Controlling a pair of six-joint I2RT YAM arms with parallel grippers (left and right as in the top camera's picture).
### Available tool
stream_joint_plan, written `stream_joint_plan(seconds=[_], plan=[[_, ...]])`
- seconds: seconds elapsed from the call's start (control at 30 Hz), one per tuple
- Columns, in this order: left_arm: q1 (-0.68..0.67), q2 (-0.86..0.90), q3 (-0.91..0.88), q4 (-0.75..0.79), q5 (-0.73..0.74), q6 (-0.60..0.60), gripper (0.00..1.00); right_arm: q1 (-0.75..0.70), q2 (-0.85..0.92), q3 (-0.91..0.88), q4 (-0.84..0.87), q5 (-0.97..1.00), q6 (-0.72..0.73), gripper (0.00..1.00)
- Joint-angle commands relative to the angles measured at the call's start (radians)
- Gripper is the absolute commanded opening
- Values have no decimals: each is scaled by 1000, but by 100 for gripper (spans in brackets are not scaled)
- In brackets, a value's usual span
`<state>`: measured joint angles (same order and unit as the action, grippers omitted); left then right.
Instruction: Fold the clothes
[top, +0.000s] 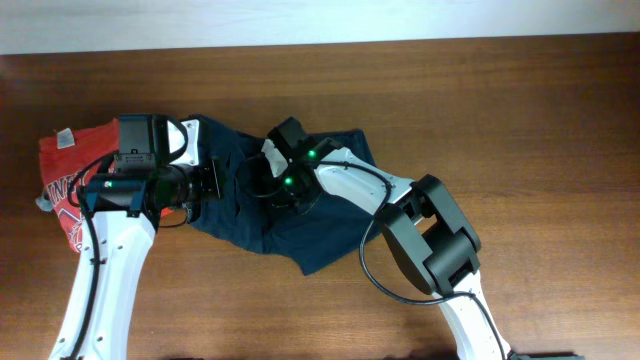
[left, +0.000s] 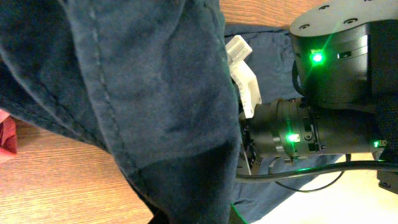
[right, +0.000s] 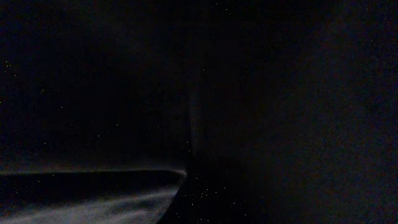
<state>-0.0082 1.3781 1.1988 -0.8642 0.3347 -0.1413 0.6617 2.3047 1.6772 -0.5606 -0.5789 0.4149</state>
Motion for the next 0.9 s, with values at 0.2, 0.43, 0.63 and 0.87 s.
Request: stream_joint_plan(seconds=[0.2, 0.43, 0.63, 0.87], plan=[[-2, -34, 38, 7, -47, 35, 1, -105, -143, 11, -59, -26, -48, 9], [-48, -25, 38, 9, -48, 103, 1, -270, -291, 11, -276, 222, -48, 10], [-159, -3, 38, 26, -141, 115, 1, -423, -299, 10, -505, 402, -108, 10], [-261, 60, 38, 102, -153, 110, 0, -513, -270, 2, -613, 462, -202, 10]])
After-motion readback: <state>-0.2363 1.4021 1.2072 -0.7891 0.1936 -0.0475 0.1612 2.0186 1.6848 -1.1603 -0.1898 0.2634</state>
